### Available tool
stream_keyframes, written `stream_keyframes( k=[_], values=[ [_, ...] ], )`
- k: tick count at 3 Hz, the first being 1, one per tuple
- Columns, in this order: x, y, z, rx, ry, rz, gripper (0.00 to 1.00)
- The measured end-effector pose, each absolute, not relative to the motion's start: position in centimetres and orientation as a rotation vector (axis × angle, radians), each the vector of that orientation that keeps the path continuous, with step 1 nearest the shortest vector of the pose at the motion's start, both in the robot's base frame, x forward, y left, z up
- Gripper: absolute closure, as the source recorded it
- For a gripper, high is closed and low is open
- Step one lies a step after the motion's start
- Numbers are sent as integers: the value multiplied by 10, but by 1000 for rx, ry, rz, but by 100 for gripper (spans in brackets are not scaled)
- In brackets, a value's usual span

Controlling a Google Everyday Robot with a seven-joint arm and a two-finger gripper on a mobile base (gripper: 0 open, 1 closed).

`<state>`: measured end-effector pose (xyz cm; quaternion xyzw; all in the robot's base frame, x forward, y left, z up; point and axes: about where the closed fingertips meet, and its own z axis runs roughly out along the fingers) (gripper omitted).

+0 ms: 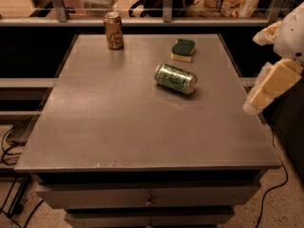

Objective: Pick sponge

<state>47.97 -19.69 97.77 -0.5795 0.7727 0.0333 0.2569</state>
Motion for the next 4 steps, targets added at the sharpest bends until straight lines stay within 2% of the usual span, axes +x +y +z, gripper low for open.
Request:
stream_keyframes(
  k=[2,4],
  values=[
    [571,-185,984,-1382,1971,131,0],
    [581,-180,979,-1326,1965,163,0]
  ],
)
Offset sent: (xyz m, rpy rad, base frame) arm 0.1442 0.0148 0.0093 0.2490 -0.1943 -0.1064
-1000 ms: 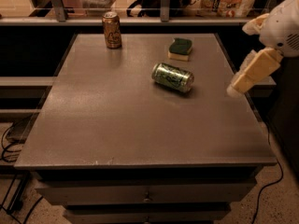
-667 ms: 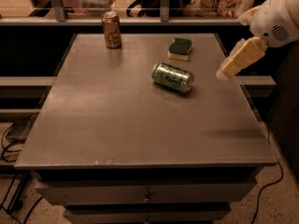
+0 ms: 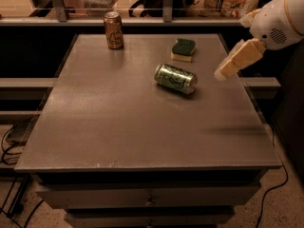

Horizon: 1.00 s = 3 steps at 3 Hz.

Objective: Pick sponge

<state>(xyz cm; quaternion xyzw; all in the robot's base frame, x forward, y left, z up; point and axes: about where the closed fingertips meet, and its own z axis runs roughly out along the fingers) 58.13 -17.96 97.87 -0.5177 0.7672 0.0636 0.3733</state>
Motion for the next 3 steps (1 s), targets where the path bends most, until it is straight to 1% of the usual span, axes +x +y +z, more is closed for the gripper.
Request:
stream_keyframes(
  k=[1,3],
  values=[
    [615,-167,967,-1274,1971,203,0],
    [702,-135,929,-1168,1995,293,0]
  ],
)
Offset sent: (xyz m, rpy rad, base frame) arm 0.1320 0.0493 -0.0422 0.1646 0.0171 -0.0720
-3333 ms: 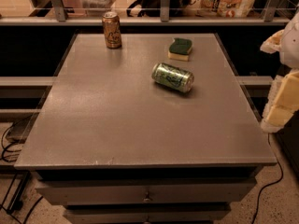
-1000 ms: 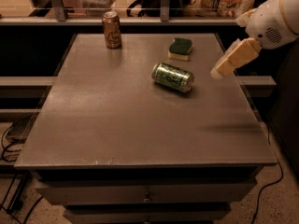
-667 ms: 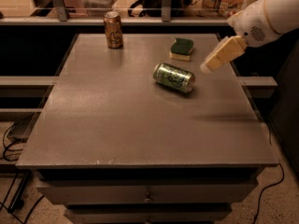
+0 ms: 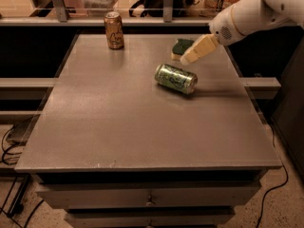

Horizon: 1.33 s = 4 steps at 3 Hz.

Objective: Pick sponge

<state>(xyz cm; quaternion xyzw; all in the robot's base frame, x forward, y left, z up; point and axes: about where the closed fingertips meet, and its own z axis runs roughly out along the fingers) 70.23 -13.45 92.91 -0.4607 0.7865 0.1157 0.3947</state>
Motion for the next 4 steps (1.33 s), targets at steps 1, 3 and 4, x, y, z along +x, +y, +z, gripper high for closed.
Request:
stream_keyframes(
  k=[1,3,4],
  values=[
    [740,-131,908,-1082,2025,336,0],
    [798,-134,875,-887,2053,404,0],
    [813,-131,859,-859,2073,421,0]
  ],
)
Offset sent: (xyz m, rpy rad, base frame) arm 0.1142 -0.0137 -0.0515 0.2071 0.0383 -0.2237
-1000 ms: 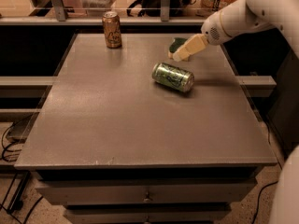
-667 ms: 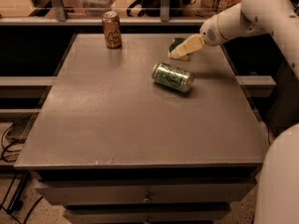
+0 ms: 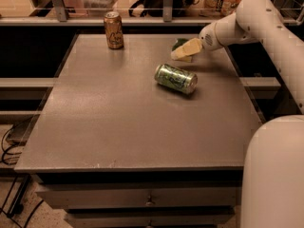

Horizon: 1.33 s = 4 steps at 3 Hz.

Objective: Pick sponge

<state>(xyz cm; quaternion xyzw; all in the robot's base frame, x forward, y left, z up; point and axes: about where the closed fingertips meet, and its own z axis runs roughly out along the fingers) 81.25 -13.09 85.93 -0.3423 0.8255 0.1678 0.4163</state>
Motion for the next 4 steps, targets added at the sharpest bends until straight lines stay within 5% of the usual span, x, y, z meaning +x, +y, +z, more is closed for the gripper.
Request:
stream_keyframes(
  k=[1,4],
  values=[
    [821,-129,845,-843,2099,433,0],
    [822,-118,859,-925,2073,376,65]
  ],
)
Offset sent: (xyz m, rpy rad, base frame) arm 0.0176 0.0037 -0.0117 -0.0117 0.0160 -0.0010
